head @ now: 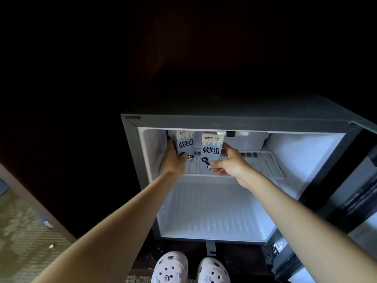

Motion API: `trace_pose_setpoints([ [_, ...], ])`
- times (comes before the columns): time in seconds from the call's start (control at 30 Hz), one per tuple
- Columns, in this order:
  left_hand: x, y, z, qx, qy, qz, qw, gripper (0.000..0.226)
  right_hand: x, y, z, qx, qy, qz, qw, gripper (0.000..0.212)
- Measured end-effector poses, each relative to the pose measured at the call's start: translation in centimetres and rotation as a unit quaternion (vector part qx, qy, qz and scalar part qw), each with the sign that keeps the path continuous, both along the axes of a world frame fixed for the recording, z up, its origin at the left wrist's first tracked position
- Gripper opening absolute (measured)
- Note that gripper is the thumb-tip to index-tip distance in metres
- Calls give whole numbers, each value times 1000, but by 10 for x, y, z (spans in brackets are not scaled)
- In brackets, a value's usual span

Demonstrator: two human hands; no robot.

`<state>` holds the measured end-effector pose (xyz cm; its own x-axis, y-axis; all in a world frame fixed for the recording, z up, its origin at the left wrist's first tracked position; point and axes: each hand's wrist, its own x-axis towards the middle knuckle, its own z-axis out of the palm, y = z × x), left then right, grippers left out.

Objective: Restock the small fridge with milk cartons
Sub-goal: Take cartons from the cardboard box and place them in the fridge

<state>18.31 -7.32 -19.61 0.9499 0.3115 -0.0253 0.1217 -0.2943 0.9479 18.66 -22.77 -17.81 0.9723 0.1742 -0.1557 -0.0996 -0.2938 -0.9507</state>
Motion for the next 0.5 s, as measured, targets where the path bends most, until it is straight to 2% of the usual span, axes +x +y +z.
trace_pose_setpoints([
  [0.2,-9,-20,-8,35,-64,20,997,80,4,2,-9,32,-22,-23,999,52],
  [0.3,-2,-23,-12,34,-77,29,996,88,9,2,-11,16,-35,-33,999,59],
  [0.43,10,-17,-11,50,-41,55,996,73,18,1,-12,-4,-47,-25,999,62],
  [0.5,20,-11,-13,54,-40,43,997,75,22,2,-12,-4,-49,-25,998,61],
])
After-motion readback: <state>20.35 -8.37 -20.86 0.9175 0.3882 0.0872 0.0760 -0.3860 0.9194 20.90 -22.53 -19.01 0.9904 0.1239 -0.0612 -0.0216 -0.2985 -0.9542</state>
